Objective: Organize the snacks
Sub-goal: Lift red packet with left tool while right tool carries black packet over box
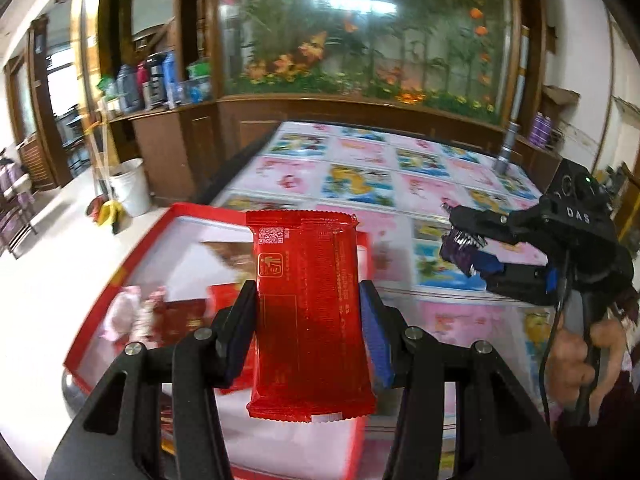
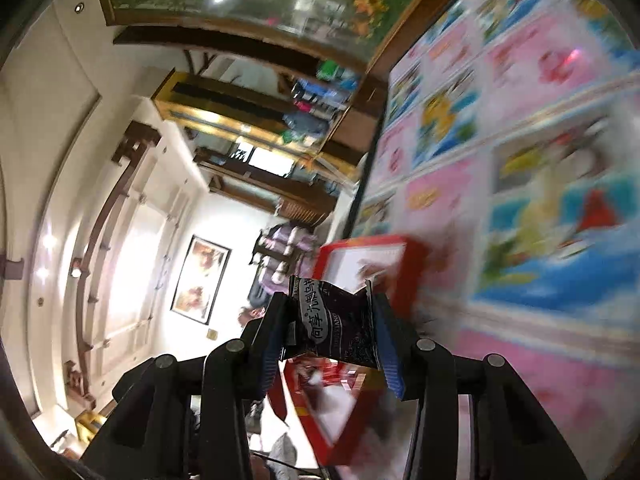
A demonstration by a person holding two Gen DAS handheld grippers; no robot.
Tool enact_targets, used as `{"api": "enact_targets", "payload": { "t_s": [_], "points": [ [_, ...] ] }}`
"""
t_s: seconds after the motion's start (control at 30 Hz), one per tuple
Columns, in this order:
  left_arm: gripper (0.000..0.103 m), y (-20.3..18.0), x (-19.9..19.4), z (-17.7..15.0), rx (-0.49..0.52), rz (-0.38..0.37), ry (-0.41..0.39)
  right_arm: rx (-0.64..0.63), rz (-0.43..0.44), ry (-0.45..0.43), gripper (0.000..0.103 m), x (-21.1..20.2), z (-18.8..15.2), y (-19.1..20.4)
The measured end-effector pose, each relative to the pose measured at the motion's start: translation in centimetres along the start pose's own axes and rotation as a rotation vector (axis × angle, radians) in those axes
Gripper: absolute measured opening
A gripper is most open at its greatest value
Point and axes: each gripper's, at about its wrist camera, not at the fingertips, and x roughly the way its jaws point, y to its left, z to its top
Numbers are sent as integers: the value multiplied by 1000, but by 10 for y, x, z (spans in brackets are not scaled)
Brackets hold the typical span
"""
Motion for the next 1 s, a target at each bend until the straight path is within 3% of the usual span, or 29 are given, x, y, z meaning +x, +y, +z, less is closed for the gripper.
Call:
{"api": "enact_targets", "payload": {
  "t_s": [0.1,0.37,0.57,1.0],
  "points": [
    [48,23,3,-5,-36,21,5,-4,41,46,44,39,-12,10],
    [48,65,-1,-17,-92,66,-19,-71,13,81,44,96,-33,30],
    [48,81,-3,-21,-97,95,-42,-151,1,35,44,105,-38,47],
    [48,90,2,-23,-82,129,-53,-229,-53,71,44,123,-48,59]
  ]
}}
